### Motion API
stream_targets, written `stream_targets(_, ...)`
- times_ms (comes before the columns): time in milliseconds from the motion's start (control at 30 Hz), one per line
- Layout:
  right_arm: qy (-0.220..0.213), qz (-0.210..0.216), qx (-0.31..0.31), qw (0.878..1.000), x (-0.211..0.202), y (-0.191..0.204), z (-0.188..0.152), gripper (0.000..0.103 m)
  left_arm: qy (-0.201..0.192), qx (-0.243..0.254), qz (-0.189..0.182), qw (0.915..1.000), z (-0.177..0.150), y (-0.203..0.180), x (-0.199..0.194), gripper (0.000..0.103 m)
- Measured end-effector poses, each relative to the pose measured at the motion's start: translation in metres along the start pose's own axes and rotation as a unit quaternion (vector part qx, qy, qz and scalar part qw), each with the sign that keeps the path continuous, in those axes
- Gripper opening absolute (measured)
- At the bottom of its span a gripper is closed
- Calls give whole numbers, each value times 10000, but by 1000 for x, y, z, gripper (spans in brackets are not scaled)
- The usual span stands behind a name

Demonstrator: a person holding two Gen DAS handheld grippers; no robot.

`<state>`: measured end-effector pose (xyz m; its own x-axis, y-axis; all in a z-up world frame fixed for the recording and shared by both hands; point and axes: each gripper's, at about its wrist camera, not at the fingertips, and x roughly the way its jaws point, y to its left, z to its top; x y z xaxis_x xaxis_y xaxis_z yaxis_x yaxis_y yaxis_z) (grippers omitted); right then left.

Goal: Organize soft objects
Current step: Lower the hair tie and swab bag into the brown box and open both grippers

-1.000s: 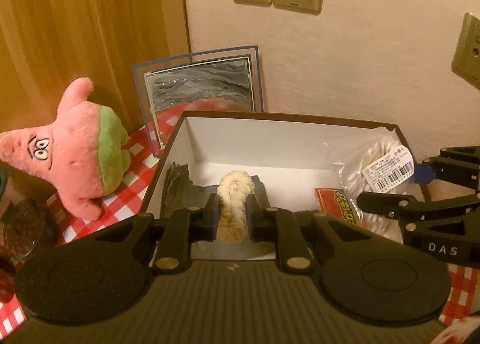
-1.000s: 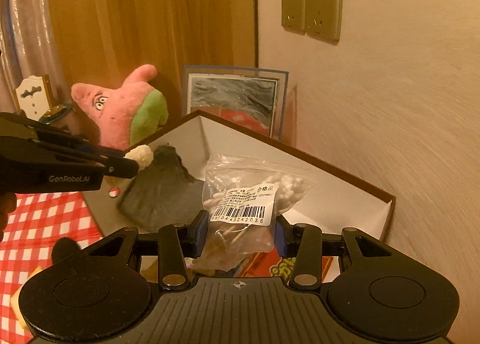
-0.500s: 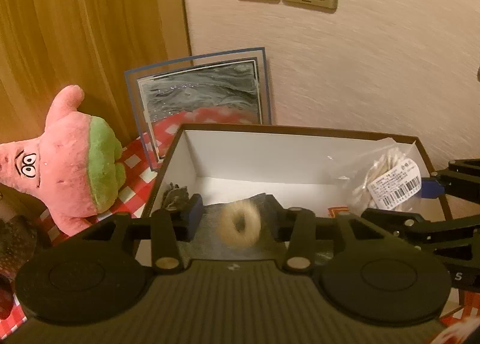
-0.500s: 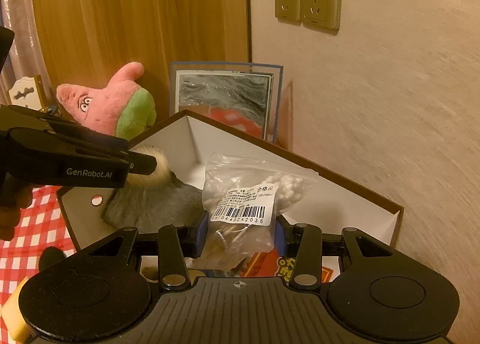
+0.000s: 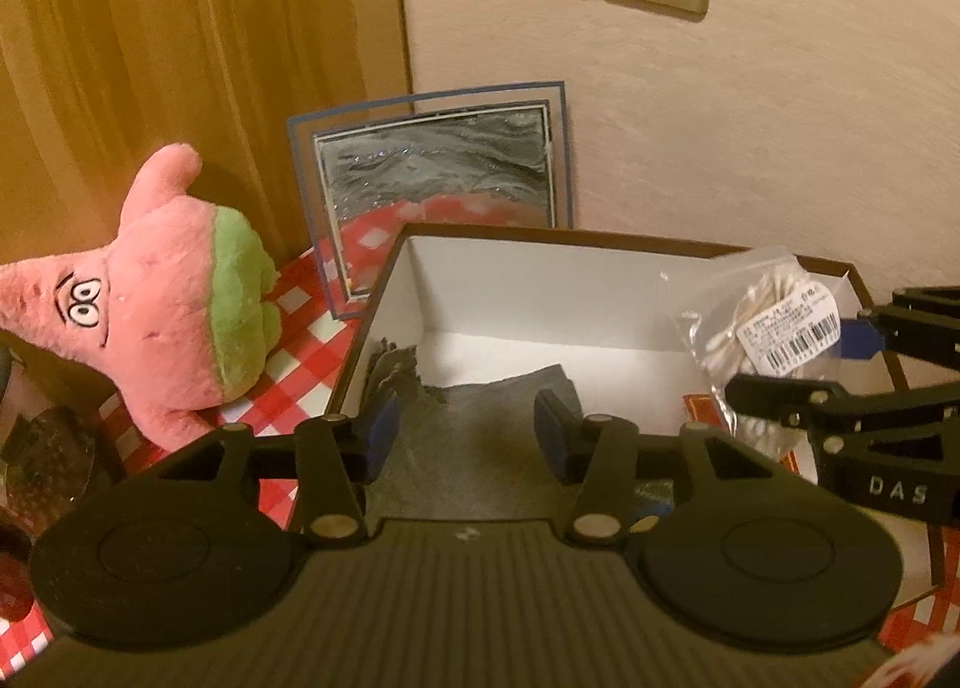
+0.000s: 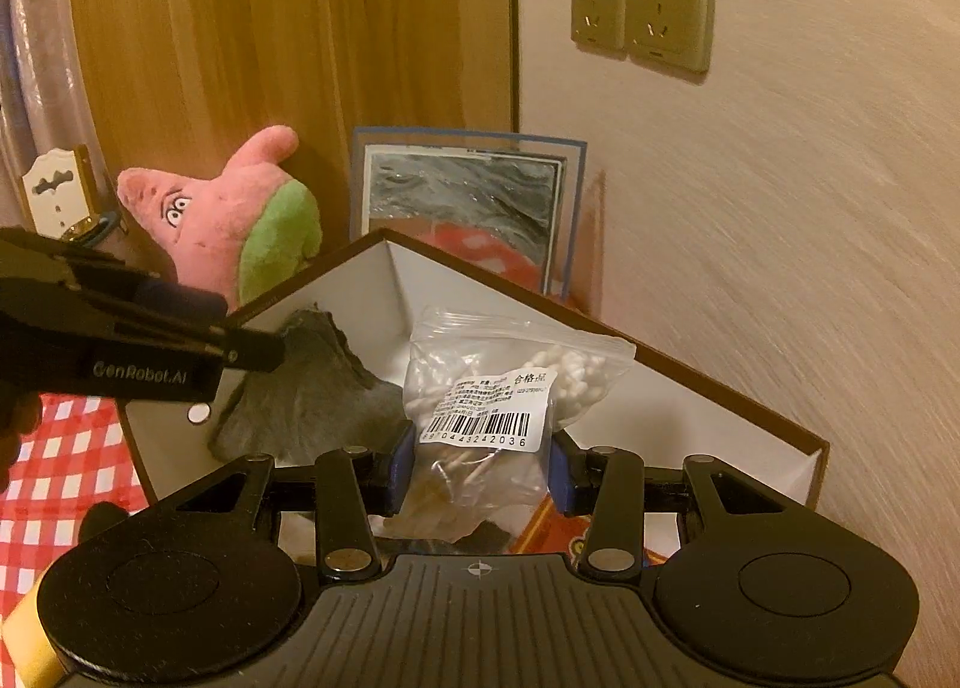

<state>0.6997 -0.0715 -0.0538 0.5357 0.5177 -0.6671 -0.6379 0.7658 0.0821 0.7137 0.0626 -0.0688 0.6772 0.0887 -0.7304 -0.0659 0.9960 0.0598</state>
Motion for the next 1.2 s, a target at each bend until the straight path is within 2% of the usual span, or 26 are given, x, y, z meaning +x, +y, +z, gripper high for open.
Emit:
stream_targets(333, -236, -64, -18, 9997, 5, 5, 10, 45, 42, -86, 9, 10000, -3, 7, -5, 49)
stream_targets(367, -264, -68, -6, 9996, 5, 4, 11, 49, 45, -98, 3, 9999, -4, 7, -6, 49)
stream_targets(467, -514, -150, 37, 9986, 1, 3, 11, 72, 47, -121, -9, 9999, -6, 8, -10, 51)
stream_targets(533, -683, -190, 6, 9975, -3, 4, 10, 78, 50, -123, -13, 9999, -8, 7, -13, 52)
stream_targets(767, -610, -162, 87, 9980, -22, 0, 4, 80, 26, -140, -45, 9999, -19, 9, -34, 56)
stream_targets(1200, -668, 7, 470, 9967, -84, 7, -27, 80, 109, -562, -128, 9983, -60, 20, -96, 57)
